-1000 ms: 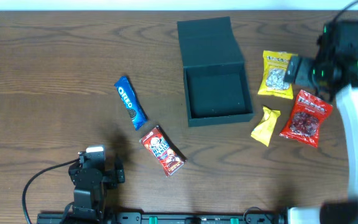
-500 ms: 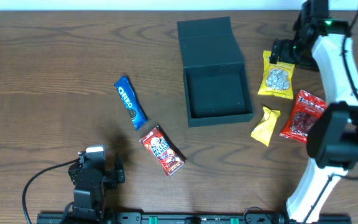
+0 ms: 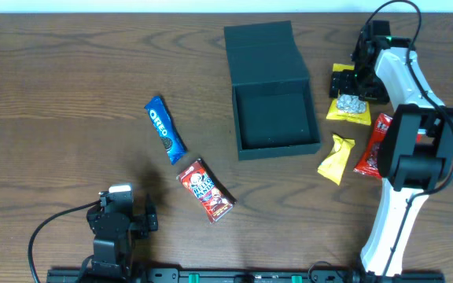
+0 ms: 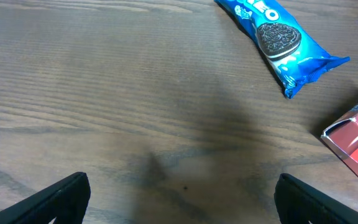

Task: Pack container
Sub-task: 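Move the right gripper over the yellow HACKS candy bag, then close the right gripper on the yellow HACKS bag and lift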

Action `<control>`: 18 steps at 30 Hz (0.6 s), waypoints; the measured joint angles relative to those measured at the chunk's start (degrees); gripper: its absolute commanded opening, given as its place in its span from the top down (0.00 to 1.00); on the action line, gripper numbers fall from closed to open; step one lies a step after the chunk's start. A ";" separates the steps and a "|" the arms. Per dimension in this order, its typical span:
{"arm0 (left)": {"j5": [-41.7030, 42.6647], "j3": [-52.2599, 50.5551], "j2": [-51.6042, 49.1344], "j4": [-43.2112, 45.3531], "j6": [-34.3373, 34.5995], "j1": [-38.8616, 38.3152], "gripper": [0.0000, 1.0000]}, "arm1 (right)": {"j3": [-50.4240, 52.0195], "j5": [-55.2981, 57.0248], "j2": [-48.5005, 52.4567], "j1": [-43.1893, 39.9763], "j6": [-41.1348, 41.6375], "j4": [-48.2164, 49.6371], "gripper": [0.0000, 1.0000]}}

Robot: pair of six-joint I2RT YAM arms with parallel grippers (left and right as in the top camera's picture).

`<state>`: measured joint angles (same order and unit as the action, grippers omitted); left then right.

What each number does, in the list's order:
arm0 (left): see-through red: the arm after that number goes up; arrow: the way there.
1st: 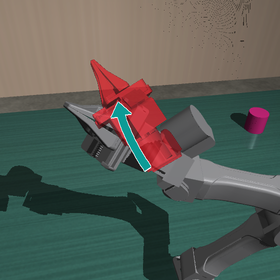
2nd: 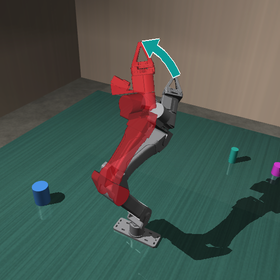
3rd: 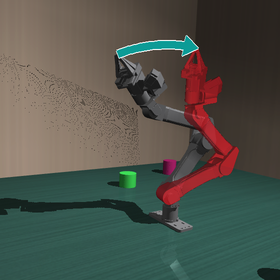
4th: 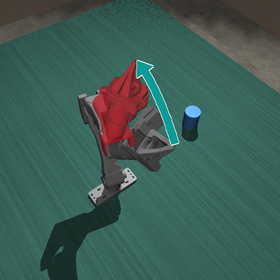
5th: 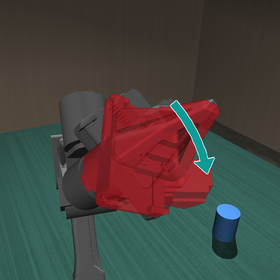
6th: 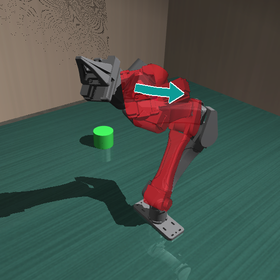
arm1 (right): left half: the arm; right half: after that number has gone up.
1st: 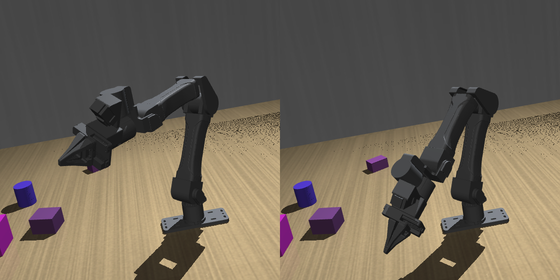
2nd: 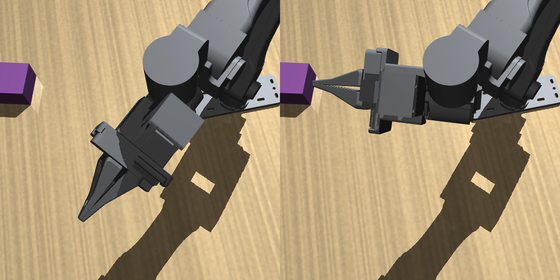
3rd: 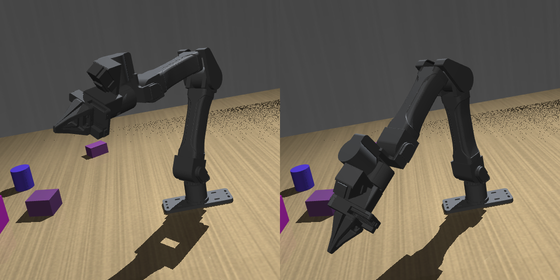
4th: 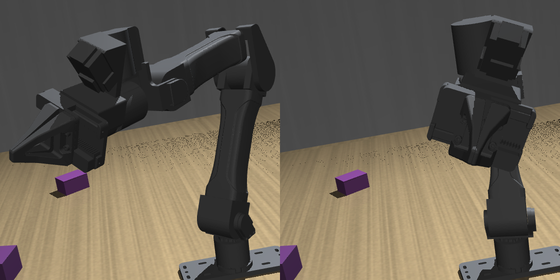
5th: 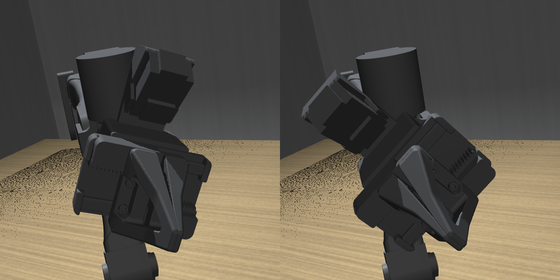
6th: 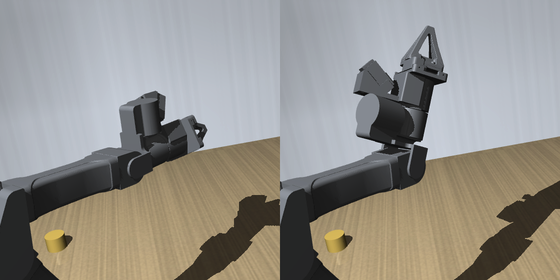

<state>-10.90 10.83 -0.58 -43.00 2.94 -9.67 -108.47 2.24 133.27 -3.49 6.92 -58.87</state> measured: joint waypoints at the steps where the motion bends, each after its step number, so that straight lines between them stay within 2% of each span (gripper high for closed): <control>1: 0.00 0.00 0.00 0.00 0.00 0.00 0.04 | 0.00 0.02 0.13 0.11 0.00 0.07 0.02; 5: 0.00 0.00 0.00 0.00 0.00 0.00 0.04 | 0.00 0.04 0.24 0.35 -0.17 0.81 0.08; 9: 0.00 0.00 0.00 0.00 0.00 0.00 0.04 | 0.00 0.00 0.24 0.35 -0.55 1.14 0.26; 15: 0.00 0.00 0.00 0.00 0.00 0.00 0.04 | 0.00 -0.15 0.24 0.35 -0.48 1.14 0.28; 18: 0.00 0.00 0.00 0.00 0.00 0.00 0.04 | 0.00 -0.26 0.24 0.39 -0.48 1.14 0.36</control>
<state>-10.90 10.83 -0.58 -43.00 2.94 -9.67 -108.47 1.98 133.51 -3.09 6.44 -57.74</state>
